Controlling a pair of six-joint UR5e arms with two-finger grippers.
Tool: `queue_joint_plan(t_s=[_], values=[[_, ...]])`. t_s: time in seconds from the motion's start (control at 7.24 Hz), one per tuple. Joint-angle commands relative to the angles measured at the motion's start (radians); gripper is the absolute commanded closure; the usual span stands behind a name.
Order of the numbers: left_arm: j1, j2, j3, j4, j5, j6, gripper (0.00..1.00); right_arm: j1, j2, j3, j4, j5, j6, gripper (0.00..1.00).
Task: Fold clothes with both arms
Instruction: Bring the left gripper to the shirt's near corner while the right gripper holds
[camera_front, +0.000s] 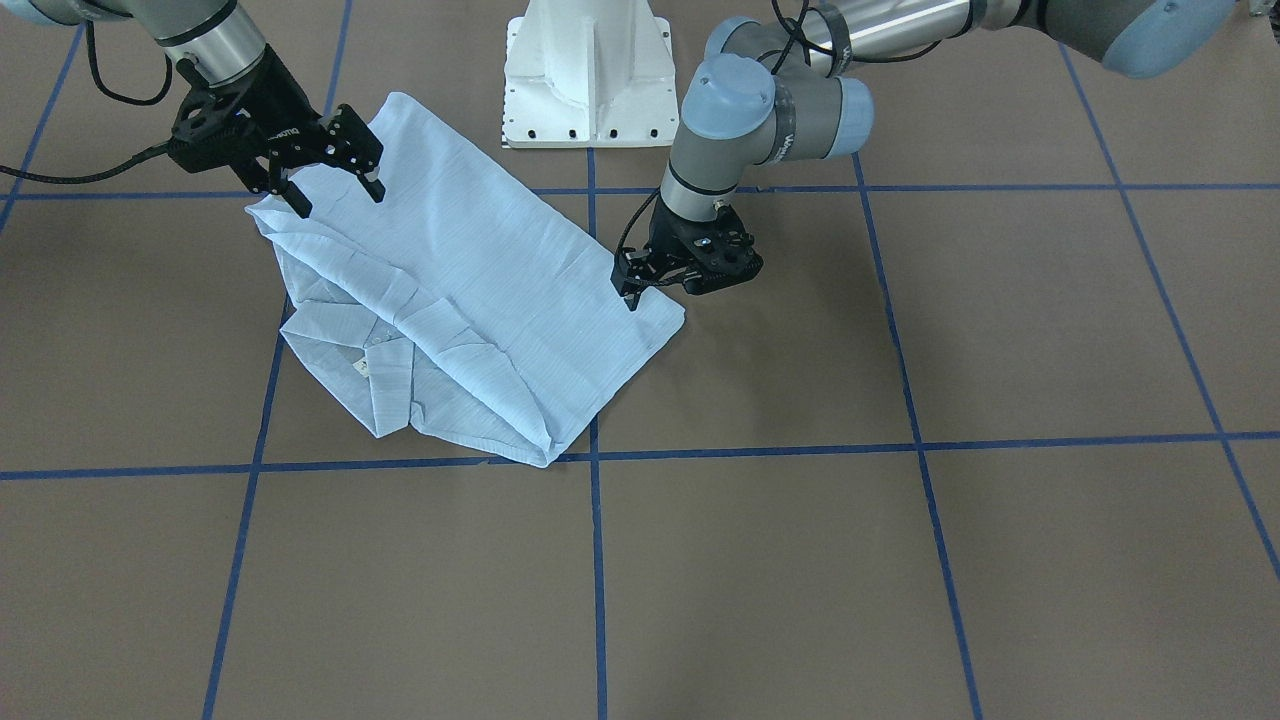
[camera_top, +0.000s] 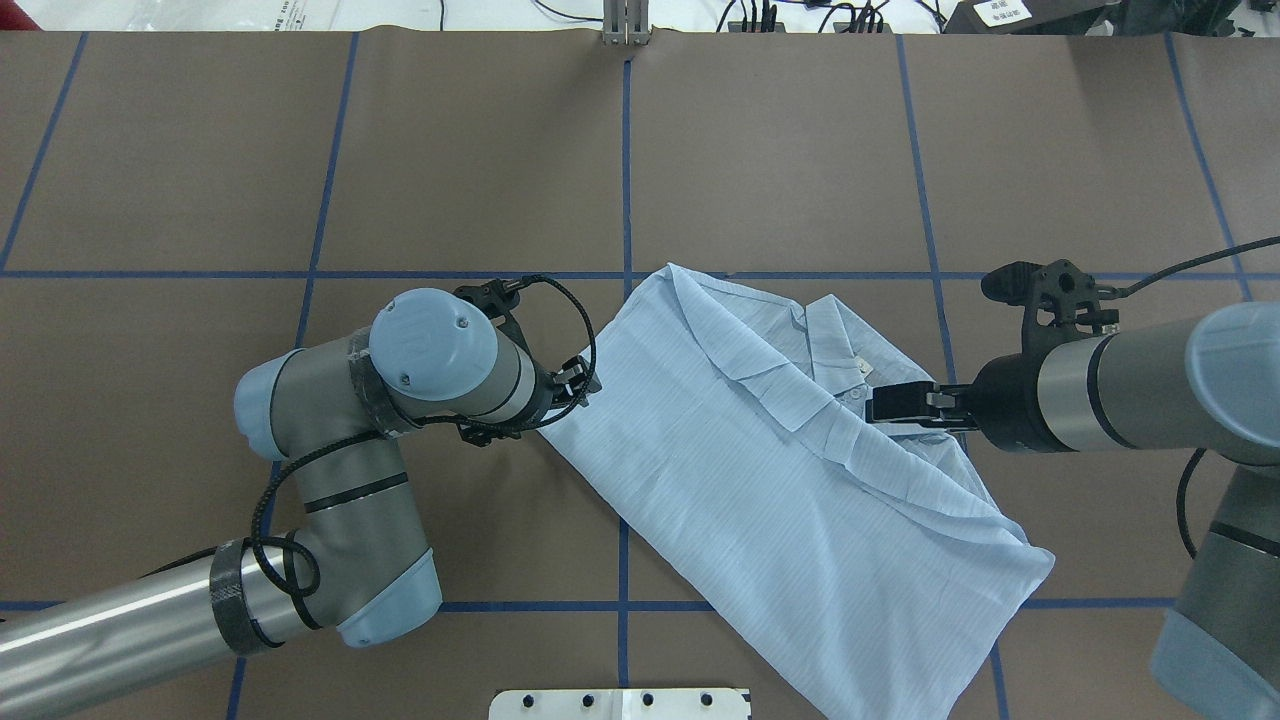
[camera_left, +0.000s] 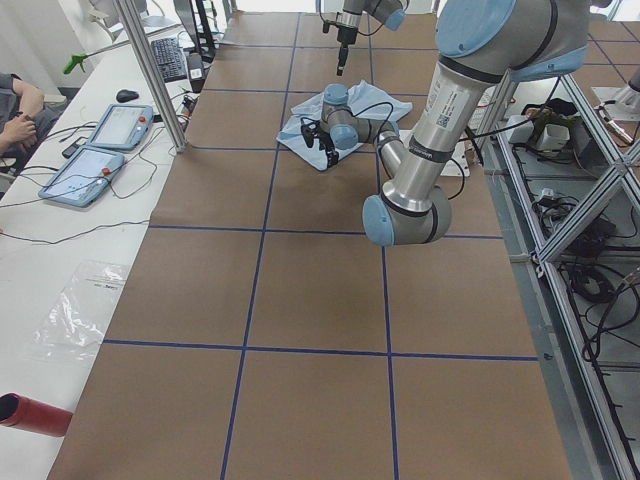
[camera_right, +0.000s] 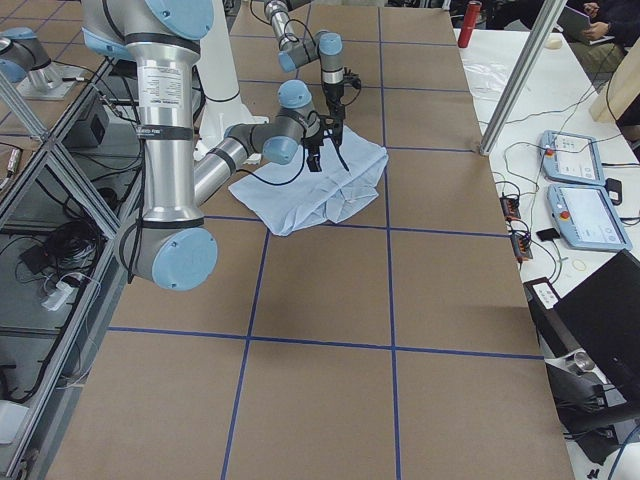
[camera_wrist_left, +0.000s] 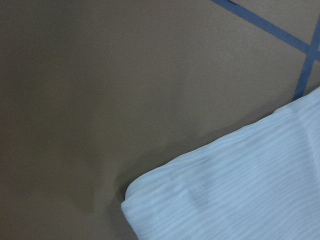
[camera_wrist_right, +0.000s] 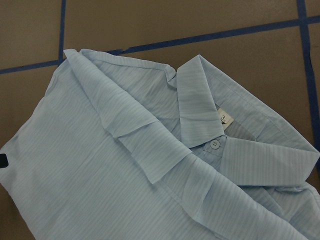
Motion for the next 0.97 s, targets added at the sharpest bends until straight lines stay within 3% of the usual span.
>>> queue_joint_plan(t_s=[0.0, 0.28, 0.55, 0.69, 0.83], values=[[0.001, -0.001, 0.024, 0.000, 0.008, 0.000, 0.18, 0.002, 0.007, -0.006, 0.000, 0.002, 0.000, 0.00], [0.001, 0.002, 0.029, -0.001, 0.008, 0.000, 0.26, 0.002, 0.007, -0.006, 0.000, 0.002, 0.000, 0.00], [0.001, 0.001, 0.029, 0.000, 0.006, 0.000, 0.48, 0.003, 0.007, -0.005, 0.000, 0.002, 0.000, 0.00], [0.001, 0.001, 0.026, 0.000, 0.006, 0.000, 0.67, 0.003, 0.007, -0.005, 0.000, 0.002, 0.000, 0.00], [0.001, 0.001, 0.020, 0.000, 0.003, 0.001, 0.98, 0.003, 0.007, -0.005, 0.000, 0.002, 0.000, 0.00]])
